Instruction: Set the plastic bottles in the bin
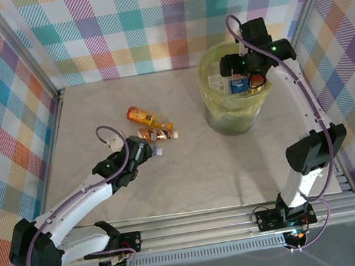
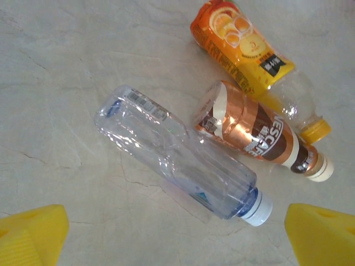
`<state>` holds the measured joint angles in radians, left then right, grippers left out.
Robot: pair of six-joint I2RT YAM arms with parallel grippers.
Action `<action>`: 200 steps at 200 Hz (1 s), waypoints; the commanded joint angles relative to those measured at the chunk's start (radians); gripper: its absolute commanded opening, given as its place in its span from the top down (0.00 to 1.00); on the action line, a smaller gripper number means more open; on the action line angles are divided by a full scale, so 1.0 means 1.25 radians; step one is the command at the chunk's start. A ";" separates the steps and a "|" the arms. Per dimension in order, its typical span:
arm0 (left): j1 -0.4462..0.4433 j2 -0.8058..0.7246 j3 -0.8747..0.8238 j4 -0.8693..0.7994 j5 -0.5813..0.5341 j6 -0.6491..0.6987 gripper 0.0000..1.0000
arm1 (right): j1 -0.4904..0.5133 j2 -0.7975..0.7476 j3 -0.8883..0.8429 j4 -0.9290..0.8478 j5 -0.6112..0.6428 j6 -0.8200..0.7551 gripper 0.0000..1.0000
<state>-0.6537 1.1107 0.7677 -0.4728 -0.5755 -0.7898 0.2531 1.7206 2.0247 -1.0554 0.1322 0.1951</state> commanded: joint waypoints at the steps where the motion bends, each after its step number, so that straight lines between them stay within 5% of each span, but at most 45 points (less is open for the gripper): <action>1: 0.038 -0.024 0.004 -0.018 0.031 -0.003 0.00 | 0.042 -0.068 0.029 -0.021 -0.013 -0.004 0.10; 38: 0.139 -0.012 -0.011 0.000 0.148 -0.018 0.00 | 0.119 -0.127 0.011 -0.014 -0.003 -0.005 0.00; 91: 0.272 0.109 -0.019 0.066 0.328 -0.078 0.00 | 0.201 -0.170 -0.054 0.017 -0.012 0.010 0.00; 200: 0.320 0.262 -0.002 0.209 0.406 -0.106 0.00 | 0.229 -0.156 -0.092 0.031 -0.018 0.021 0.00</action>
<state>-0.2741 1.4128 0.7559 -0.2623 -0.0902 -0.9054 0.5316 1.5158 1.9179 -1.0370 0.1257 0.2028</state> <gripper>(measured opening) 0.997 0.996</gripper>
